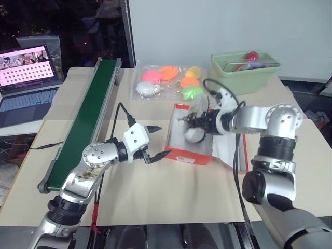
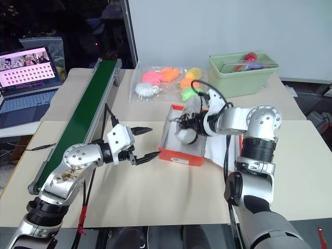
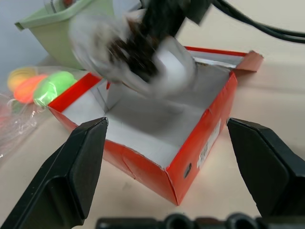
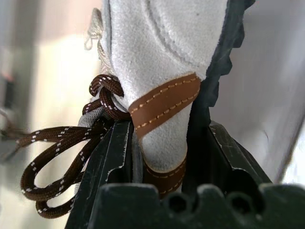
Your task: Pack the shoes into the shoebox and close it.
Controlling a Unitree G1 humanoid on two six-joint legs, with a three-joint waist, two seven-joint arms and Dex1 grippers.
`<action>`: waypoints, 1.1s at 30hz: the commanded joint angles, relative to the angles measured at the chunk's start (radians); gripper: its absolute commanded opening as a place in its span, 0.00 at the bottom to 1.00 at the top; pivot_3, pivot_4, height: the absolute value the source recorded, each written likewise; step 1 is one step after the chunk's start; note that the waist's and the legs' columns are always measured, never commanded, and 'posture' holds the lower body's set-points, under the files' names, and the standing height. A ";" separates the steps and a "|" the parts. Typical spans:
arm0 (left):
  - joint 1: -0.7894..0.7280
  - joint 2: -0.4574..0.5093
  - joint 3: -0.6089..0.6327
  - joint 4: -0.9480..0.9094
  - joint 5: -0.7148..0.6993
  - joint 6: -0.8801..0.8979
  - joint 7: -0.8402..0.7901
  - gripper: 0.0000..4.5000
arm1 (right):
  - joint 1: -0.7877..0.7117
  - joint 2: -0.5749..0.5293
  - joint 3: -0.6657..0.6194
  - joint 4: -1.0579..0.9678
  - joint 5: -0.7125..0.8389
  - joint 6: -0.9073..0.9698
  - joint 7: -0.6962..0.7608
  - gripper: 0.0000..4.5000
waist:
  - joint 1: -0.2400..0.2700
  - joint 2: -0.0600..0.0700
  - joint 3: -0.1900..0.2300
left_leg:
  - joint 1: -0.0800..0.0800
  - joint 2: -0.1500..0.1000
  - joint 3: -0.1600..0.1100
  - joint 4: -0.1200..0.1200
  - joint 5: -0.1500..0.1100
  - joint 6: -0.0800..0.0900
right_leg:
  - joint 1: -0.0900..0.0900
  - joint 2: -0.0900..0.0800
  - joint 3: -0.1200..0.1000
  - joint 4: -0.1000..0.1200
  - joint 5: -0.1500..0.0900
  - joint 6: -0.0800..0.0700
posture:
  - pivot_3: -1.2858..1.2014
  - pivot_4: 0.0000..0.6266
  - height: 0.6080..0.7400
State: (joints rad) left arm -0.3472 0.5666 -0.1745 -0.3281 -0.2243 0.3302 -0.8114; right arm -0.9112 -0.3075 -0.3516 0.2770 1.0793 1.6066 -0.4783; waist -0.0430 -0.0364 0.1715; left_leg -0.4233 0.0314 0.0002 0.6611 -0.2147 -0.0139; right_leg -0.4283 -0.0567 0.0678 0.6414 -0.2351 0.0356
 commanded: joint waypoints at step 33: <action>-0.044 -0.104 0.204 0.046 0.028 0.033 0.287 0.95 | -0.117 -0.102 0.258 -0.270 -0.248 -0.091 0.454 0.99 | 0.000 0.000 0.000 | 0.001 0.001 -0.001 0.000 0.000 0.000 | 0.000 0.001 0.000 0.001 0.000 0.000 | 0.52 0.24 0.92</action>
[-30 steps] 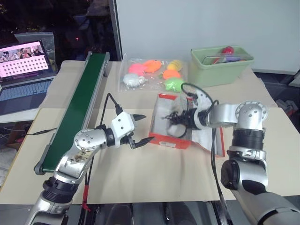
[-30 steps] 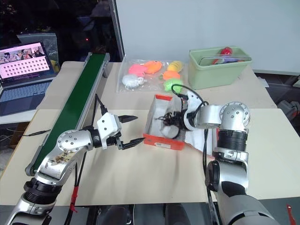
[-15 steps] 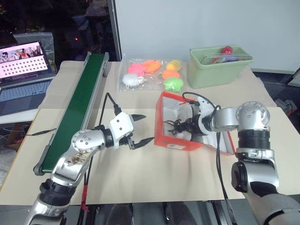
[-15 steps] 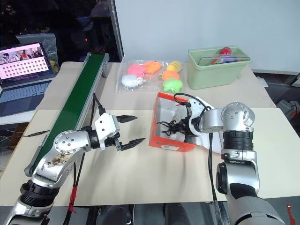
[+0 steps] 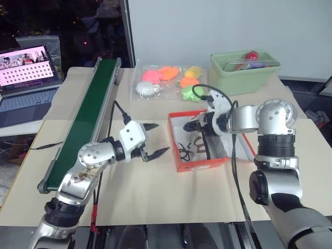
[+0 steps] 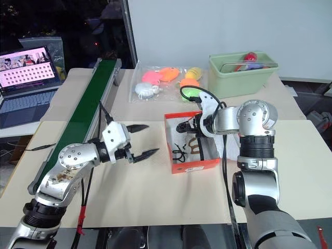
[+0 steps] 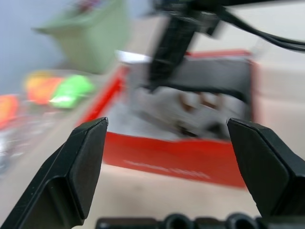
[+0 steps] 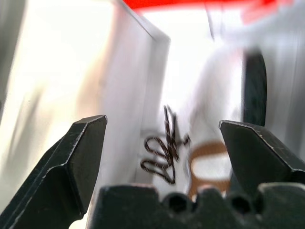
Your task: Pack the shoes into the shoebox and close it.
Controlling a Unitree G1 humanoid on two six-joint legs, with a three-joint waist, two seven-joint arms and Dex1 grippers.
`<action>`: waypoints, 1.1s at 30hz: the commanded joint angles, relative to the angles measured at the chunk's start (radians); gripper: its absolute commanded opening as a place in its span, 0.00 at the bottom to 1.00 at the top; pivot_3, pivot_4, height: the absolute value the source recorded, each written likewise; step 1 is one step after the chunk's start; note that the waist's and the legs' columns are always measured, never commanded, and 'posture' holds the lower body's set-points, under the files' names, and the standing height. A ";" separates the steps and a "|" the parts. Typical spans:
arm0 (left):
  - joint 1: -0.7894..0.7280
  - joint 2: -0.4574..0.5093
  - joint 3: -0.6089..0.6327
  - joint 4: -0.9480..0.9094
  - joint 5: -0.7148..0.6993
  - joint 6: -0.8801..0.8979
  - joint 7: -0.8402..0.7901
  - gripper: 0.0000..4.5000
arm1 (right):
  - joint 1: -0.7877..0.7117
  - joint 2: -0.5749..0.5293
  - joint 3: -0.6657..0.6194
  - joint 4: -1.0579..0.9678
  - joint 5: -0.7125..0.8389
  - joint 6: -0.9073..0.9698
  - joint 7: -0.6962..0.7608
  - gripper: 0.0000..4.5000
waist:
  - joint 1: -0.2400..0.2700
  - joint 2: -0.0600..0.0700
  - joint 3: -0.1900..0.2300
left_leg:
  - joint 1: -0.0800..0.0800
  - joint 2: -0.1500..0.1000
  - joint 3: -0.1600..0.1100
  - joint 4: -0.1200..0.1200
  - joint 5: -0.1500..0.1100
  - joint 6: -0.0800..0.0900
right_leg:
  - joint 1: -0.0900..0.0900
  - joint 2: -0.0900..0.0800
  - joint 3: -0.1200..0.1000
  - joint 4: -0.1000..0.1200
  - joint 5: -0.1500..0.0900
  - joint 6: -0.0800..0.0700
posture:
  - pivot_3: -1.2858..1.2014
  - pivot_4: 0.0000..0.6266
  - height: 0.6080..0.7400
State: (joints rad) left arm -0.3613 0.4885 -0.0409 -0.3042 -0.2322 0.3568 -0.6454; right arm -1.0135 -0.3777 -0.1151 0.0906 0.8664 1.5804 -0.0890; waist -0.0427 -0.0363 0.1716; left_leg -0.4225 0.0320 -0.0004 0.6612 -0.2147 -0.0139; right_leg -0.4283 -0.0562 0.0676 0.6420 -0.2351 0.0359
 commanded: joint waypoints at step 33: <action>0.113 0.012 0.394 0.071 0.058 0.307 0.429 0.98 | 0.500 -0.043 0.301 -0.396 -0.402 -1.022 0.808 1.00 | 0.001 -0.001 0.000 | 0.007 0.000 0.000 0.001 0.000 -0.001 | 0.005 -0.001 0.000 0.003 0.000 0.000 | 0.52 0.24 0.92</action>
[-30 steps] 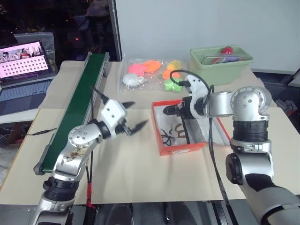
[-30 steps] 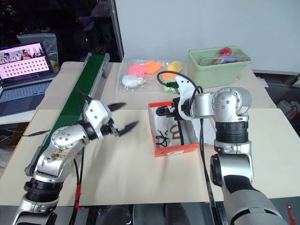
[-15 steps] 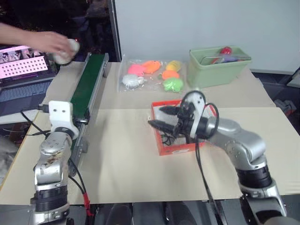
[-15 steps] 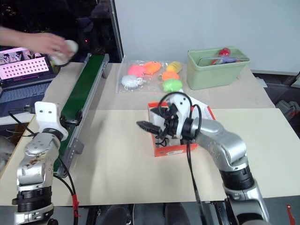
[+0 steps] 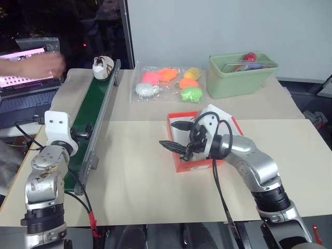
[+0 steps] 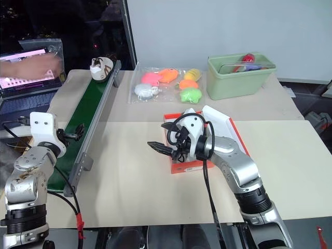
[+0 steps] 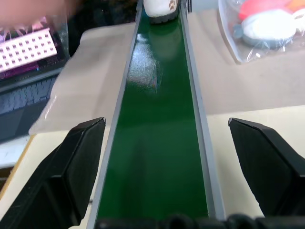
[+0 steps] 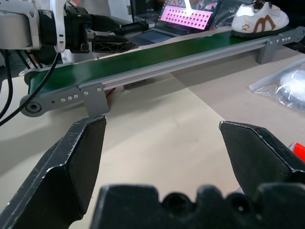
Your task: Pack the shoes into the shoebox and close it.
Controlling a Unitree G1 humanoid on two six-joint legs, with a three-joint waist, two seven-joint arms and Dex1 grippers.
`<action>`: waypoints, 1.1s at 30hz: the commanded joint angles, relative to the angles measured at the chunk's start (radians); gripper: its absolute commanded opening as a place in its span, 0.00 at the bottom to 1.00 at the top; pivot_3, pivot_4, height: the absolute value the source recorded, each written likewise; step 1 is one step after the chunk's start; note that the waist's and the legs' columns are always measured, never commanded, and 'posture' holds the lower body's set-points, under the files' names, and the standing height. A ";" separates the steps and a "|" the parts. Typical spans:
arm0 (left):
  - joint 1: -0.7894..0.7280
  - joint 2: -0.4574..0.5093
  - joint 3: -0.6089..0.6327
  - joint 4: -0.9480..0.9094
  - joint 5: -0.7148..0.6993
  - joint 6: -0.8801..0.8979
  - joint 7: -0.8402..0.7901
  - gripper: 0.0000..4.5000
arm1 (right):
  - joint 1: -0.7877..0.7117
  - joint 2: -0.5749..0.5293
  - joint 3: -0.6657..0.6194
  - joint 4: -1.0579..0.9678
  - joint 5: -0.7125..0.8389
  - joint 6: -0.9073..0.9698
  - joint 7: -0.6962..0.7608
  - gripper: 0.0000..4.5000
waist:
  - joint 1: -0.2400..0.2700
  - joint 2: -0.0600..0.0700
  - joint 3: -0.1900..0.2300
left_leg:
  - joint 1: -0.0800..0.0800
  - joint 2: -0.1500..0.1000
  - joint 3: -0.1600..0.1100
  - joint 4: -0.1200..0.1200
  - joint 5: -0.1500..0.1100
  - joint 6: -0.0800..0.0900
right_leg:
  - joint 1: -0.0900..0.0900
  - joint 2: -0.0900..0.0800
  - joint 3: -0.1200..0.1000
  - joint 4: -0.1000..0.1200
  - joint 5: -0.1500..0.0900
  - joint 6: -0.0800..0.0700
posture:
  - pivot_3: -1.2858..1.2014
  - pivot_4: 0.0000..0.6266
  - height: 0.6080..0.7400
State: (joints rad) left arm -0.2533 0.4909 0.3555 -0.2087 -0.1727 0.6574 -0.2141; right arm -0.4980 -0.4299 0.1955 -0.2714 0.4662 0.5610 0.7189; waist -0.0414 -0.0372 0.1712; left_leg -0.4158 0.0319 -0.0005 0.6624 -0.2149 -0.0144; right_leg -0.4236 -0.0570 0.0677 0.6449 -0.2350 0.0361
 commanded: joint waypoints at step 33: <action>-0.013 0.009 -0.002 0.069 -0.007 -0.029 -0.003 0.98 | -0.035 0.052 -0.063 -0.066 0.010 0.055 -0.073 1.00 | -0.001 0.000 0.000 | 0.000 0.000 0.000 0.000 0.000 0.000 | 0.000 0.000 0.000 0.001 0.000 0.000 | 0.52 0.24 0.92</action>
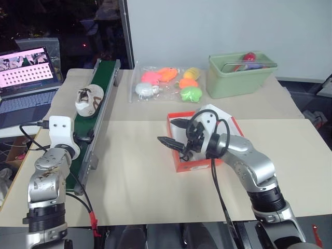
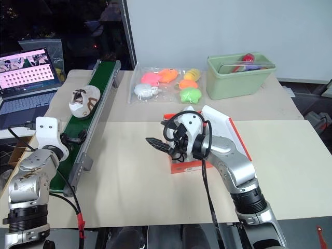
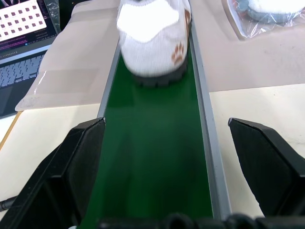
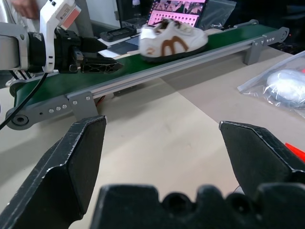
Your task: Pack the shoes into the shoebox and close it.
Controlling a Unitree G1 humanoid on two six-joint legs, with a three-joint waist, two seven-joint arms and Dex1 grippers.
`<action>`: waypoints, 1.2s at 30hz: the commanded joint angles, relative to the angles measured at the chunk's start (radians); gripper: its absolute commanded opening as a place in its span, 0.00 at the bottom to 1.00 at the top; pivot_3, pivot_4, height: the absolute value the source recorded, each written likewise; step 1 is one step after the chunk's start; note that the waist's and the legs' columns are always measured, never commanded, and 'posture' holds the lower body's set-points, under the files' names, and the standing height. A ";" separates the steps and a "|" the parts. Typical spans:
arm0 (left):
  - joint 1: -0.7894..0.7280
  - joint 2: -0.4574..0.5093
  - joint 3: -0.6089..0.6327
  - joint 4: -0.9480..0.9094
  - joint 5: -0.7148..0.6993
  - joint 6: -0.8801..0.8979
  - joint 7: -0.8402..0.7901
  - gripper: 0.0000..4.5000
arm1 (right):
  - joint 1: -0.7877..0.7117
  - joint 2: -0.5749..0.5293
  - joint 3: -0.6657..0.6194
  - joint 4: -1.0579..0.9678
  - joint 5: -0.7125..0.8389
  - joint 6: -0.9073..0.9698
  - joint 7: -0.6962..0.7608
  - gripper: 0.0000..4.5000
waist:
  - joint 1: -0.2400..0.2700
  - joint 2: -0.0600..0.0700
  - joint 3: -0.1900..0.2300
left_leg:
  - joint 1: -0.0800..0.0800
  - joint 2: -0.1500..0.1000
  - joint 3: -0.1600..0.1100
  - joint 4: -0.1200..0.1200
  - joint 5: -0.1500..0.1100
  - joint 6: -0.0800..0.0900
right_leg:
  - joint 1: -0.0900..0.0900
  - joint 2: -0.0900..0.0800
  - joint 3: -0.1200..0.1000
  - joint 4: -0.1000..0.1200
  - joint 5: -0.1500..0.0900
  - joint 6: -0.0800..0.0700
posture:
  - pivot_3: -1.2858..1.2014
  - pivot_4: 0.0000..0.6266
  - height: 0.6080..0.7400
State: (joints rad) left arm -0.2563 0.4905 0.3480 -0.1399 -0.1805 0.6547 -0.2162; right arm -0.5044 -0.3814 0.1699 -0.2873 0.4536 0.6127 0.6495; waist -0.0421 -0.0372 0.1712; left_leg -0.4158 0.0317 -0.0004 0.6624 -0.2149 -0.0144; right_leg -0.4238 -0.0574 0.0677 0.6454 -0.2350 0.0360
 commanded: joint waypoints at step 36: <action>-0.253 0.039 -0.108 -0.247 -0.146 0.184 -0.103 0.54 | -0.140 -0.091 0.054 0.011 -0.259 -0.252 0.033 1.00 | 0.020 -0.001 0.000 | -0.001 -0.001 0.000 0.000 0.000 0.000 | 0.000 0.000 0.000 0.000 0.000 0.000 | 0.52 0.24 0.92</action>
State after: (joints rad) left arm -0.4838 0.5010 0.2520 -0.3254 -0.2660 0.7708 -0.2676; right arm -0.6130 -0.4487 0.2076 -0.2640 0.2754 0.4773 0.6759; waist -0.0224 -0.0379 0.1715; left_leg -0.4165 0.0308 -0.0003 0.6624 -0.2148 -0.0145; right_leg -0.4242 -0.0575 0.0677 0.6453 -0.2351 0.0362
